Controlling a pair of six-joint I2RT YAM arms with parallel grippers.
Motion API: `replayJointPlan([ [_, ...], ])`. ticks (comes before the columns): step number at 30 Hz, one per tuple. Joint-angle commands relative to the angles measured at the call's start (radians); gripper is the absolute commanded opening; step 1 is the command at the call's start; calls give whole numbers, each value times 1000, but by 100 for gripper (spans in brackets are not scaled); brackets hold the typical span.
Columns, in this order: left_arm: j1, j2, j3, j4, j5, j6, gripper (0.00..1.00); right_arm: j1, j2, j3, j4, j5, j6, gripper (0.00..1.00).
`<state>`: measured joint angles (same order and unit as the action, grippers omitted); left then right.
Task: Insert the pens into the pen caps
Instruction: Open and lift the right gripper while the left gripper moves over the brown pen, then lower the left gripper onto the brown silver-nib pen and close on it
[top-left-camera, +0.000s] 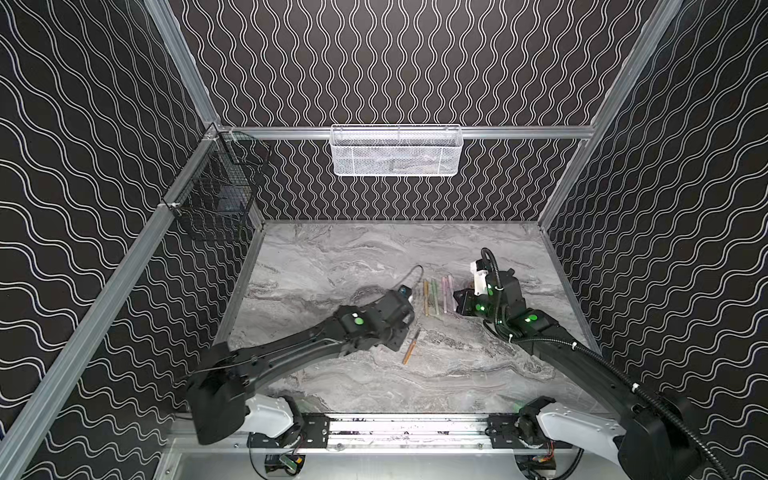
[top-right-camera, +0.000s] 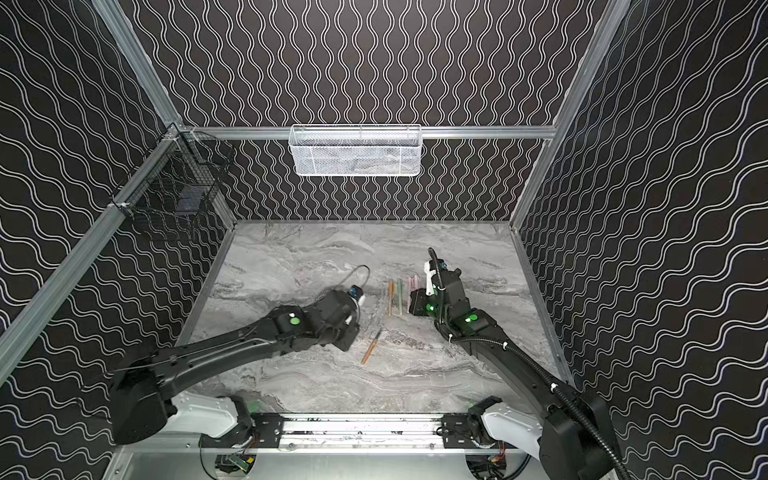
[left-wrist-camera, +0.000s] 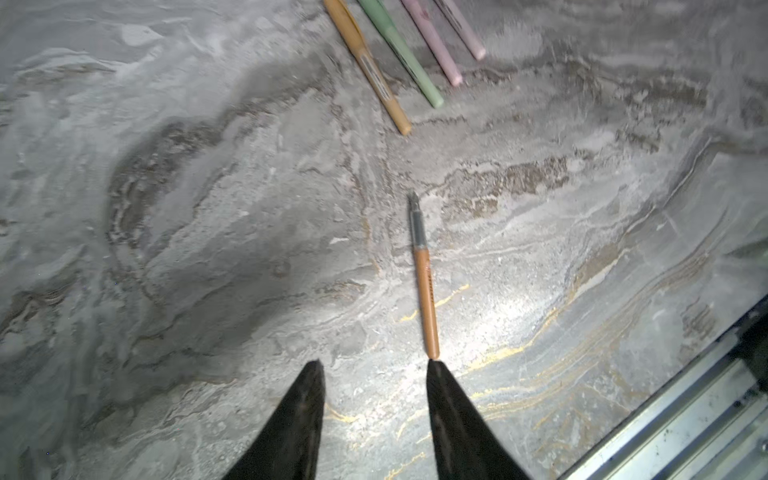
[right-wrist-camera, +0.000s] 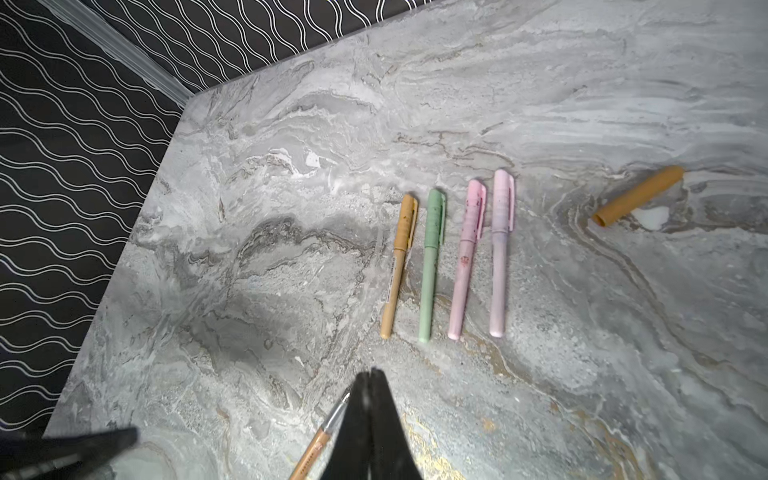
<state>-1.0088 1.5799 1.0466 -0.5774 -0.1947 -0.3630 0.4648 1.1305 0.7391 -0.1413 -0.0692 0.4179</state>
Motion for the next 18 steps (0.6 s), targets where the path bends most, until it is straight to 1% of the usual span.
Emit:
replayJointPlan([
  [1,-37,74,37,-35,32,26,43,1,-4,10,5,-5,-5,4],
  [4,-67,156,85,-61,20,13,42,1,-17,-1,17,-5,3,4],
  [9,-89,230,102,-41,37,-36,41,1,-31,-1,-3,11,-1,5],
  [18,-115,347,127,-41,22,-109,32,2,-47,-15,-1,19,3,6],
])
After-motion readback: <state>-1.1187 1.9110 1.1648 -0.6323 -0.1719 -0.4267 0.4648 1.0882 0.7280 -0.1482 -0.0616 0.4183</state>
